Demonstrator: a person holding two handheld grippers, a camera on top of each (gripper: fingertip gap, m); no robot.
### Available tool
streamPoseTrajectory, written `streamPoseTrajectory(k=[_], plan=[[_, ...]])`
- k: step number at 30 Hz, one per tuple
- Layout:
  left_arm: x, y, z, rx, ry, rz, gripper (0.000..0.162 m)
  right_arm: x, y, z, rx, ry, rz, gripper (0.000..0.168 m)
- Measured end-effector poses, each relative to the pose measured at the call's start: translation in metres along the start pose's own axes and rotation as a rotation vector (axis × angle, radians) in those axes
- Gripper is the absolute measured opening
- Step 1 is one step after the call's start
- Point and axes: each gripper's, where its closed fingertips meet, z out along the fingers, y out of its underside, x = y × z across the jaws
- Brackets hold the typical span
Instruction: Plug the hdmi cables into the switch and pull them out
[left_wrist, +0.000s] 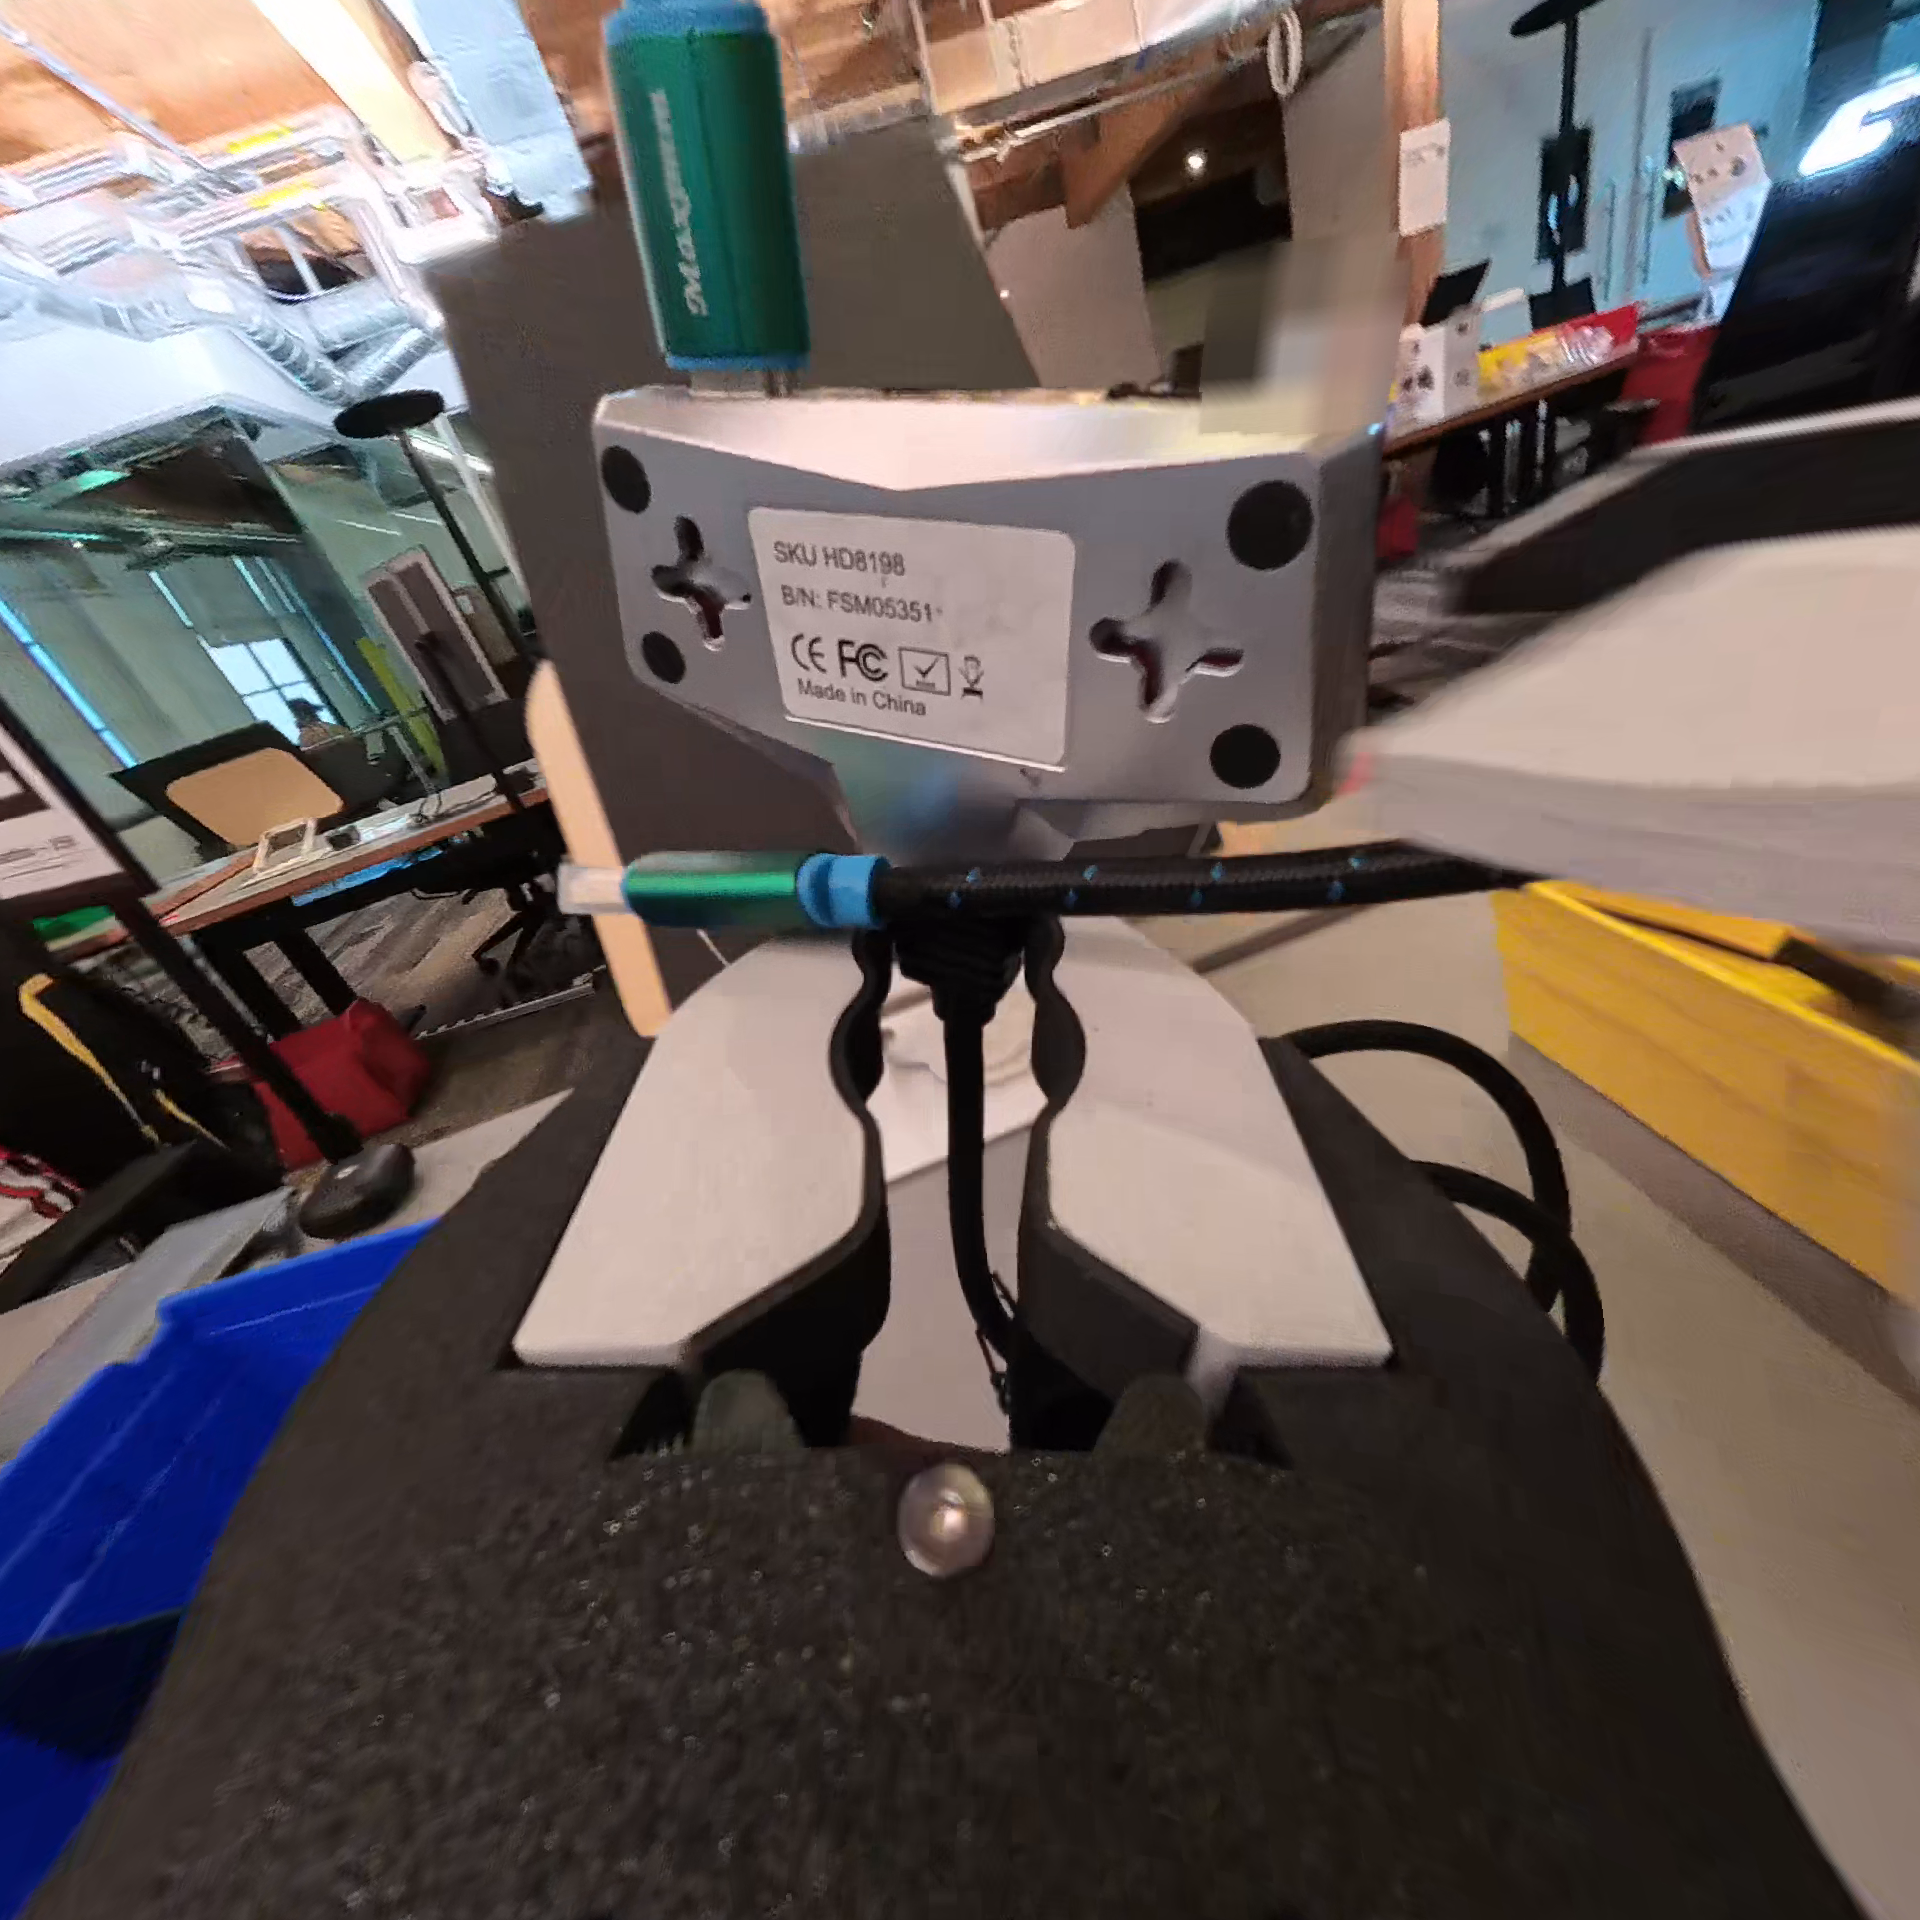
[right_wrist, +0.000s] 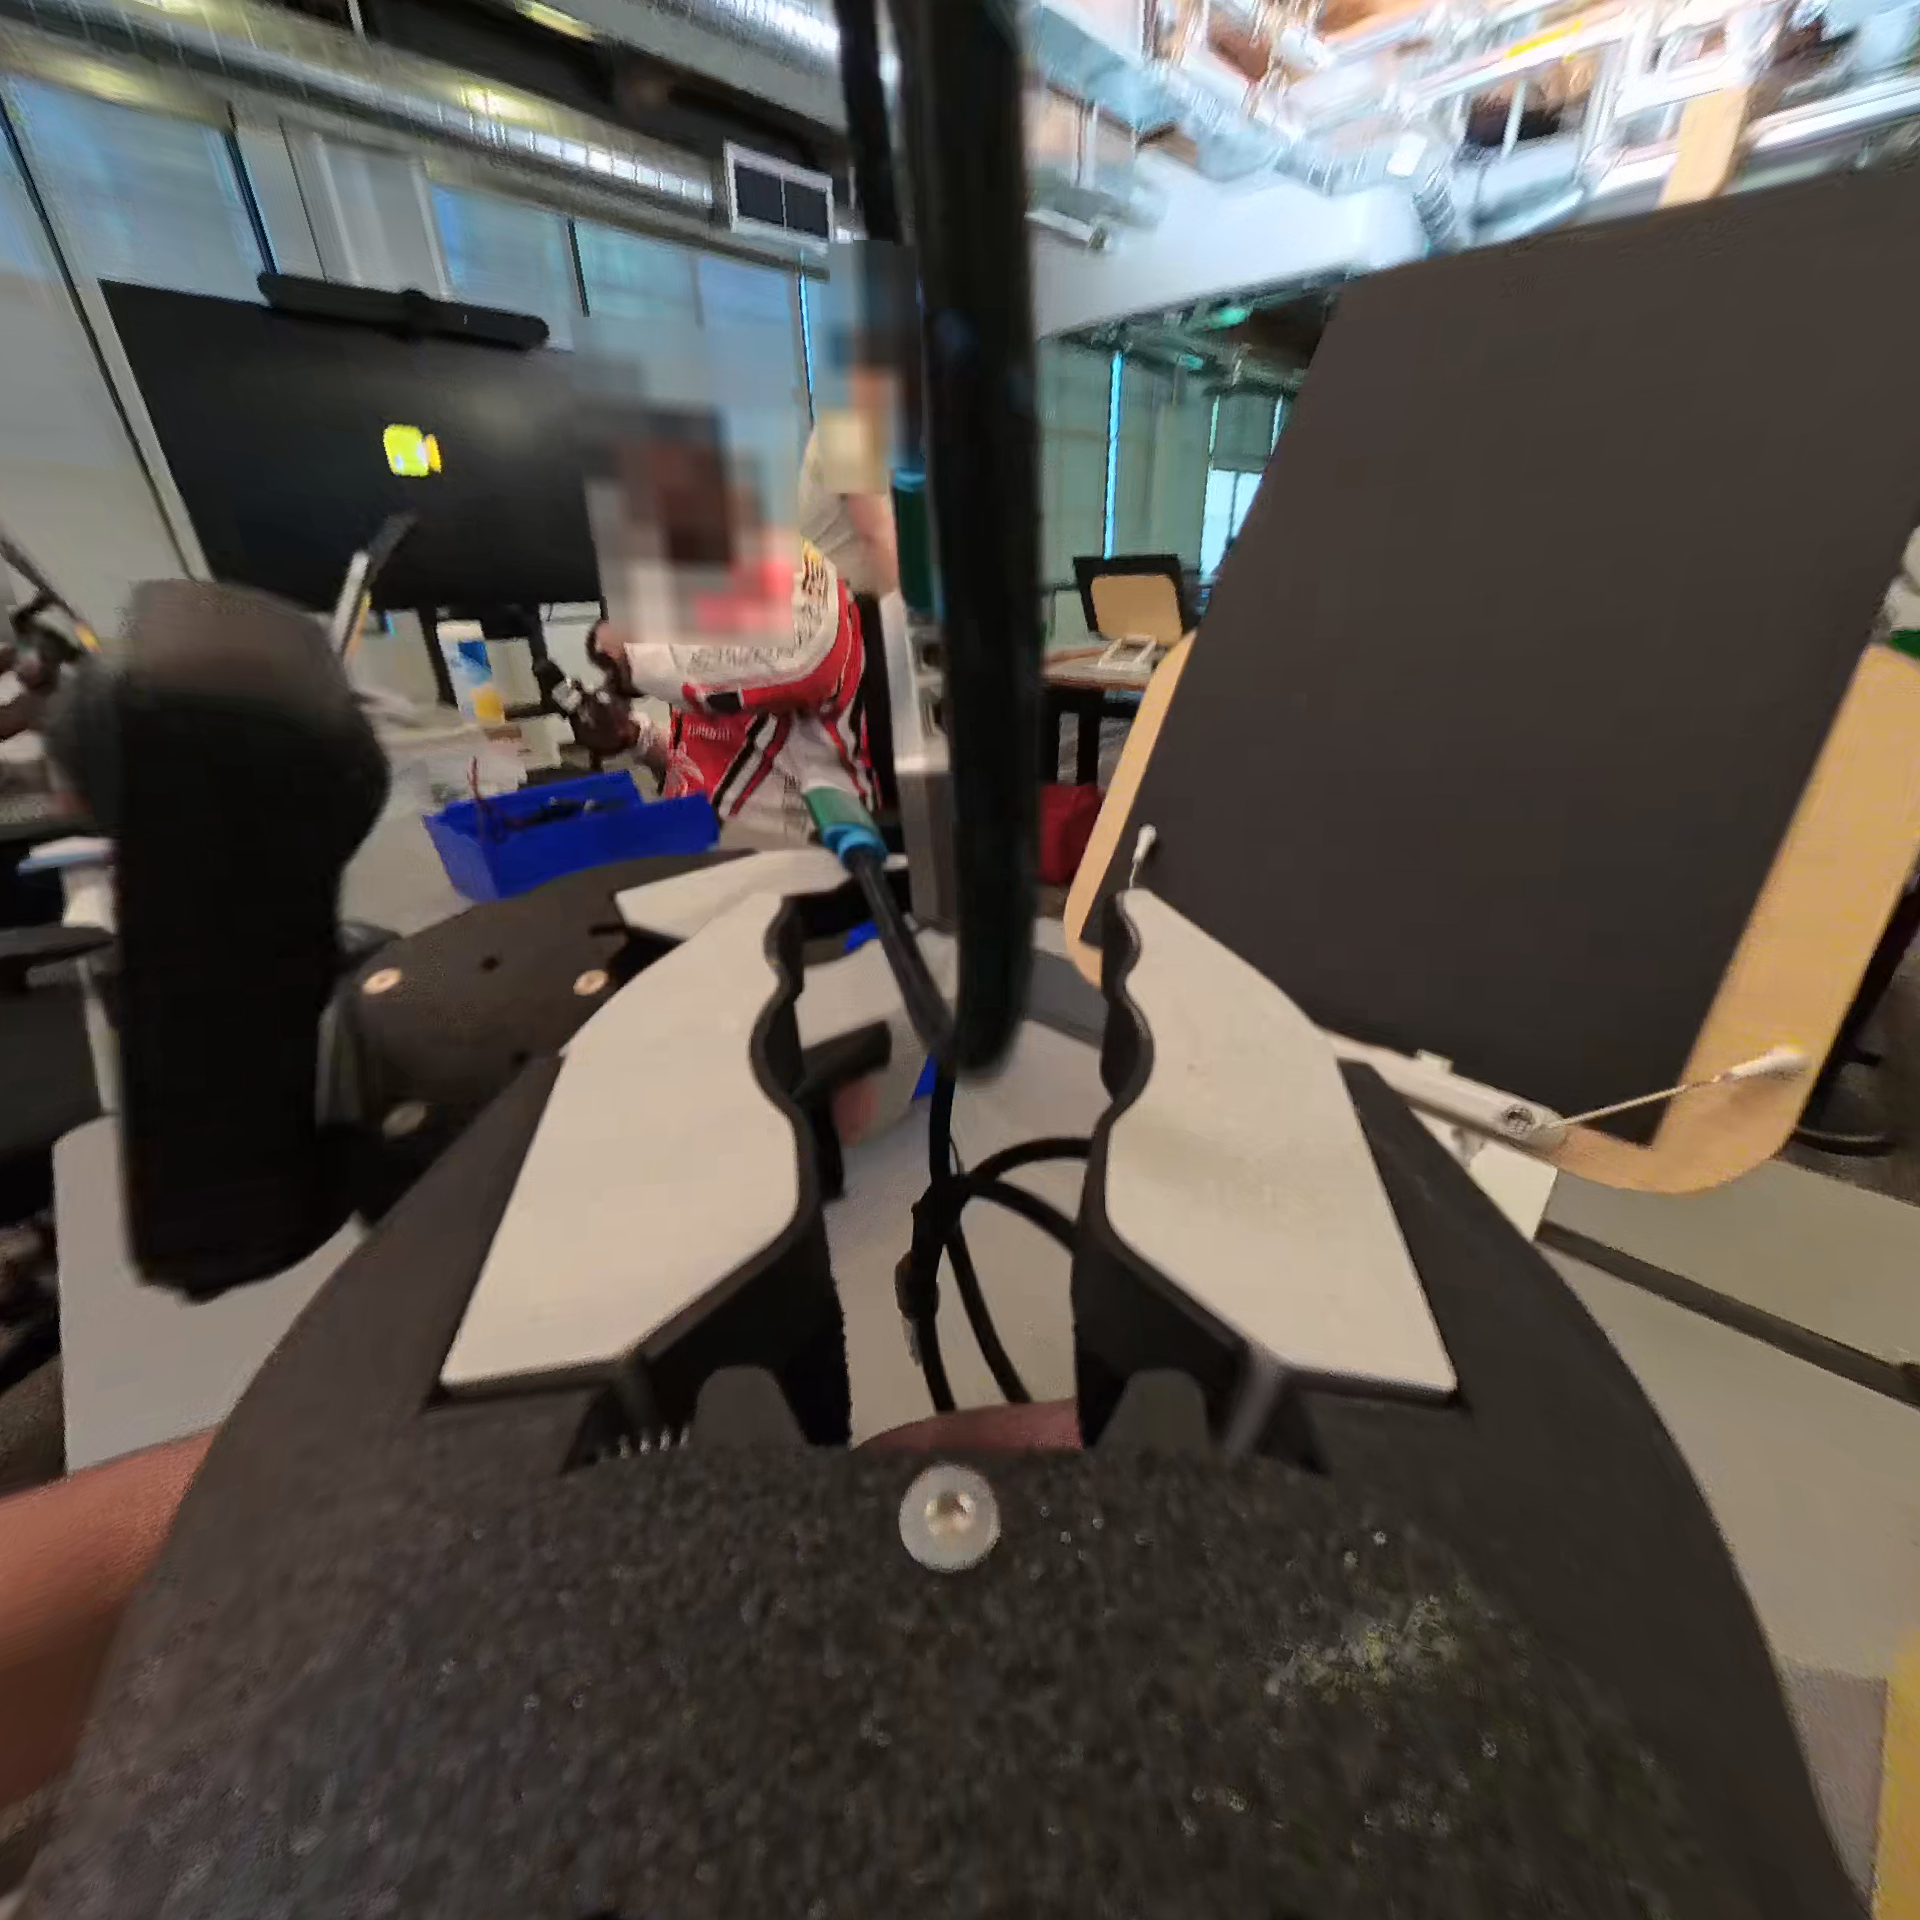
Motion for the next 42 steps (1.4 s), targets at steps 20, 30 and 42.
streamPoseTrajectory(k=[20, 30, 42], plan=[[0.035, 0.023, -0.148, -0.027, 0.995, -0.073, 0.044, -0.057, 0.092, -0.068, -0.082, -0.659, -0.046, 0.019], [0.060, 0.039, -0.154, 0.023, 1.194, -0.007, 0.025, -0.085, 0.098, -0.069, -0.103, -0.745, -0.095, 0.021], [-0.004, 0.024, -0.088, 0.052, 0.606, 0.415, 0.021, -0.029, 0.137, -0.055, -0.277, -0.304, -0.089, 0.043]])
